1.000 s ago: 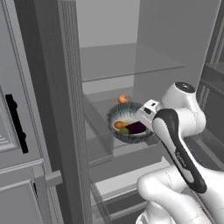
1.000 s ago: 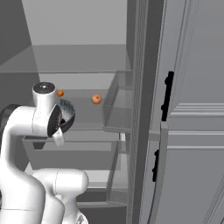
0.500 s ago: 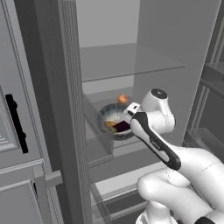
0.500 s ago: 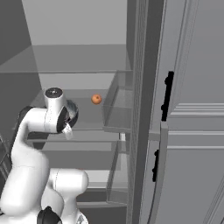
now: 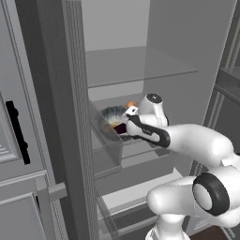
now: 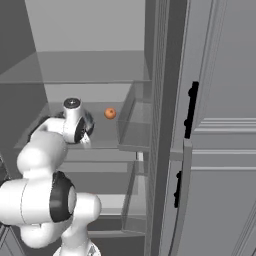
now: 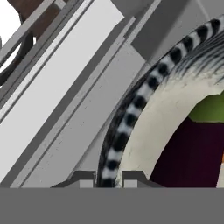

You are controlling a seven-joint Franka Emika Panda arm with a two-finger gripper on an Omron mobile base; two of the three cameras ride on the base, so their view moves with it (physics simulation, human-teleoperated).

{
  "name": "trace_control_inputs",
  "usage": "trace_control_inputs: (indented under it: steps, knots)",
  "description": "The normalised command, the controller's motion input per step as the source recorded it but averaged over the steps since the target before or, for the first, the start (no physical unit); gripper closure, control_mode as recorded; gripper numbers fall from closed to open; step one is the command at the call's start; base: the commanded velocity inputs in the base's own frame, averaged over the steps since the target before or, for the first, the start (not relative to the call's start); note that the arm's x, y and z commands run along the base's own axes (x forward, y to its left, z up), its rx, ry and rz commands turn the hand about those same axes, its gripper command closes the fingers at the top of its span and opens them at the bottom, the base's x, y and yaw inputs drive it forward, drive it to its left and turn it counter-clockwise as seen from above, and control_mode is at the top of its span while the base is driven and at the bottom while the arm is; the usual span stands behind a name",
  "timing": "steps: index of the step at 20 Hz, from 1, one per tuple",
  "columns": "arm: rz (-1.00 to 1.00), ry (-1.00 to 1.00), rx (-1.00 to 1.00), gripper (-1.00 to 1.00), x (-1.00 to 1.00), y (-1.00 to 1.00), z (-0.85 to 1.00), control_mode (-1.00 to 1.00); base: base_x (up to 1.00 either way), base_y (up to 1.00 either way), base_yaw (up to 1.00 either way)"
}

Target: Pick the chicken drumstick and eggplant from their plates and place them in the bowl. Then put the bowl in the fridge.

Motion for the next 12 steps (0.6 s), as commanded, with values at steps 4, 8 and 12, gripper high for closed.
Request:
trace_control_inputs:
  steps: [4,8,12]
  knots:
    - [0.0,0.06,-0.07,1.0,0.87,0.38,-0.32,-1.0,0.0,0.0,0.0]
    - [0.0,0.04,-0.08,1.0,0.52,0.21,-0.27,-1.0,0.0,0.0,0.0]
    - [0.01,0.0,-0.08,1.0,0.04,0.15,-0.18,-1.0,0.0,0.0,0.0]
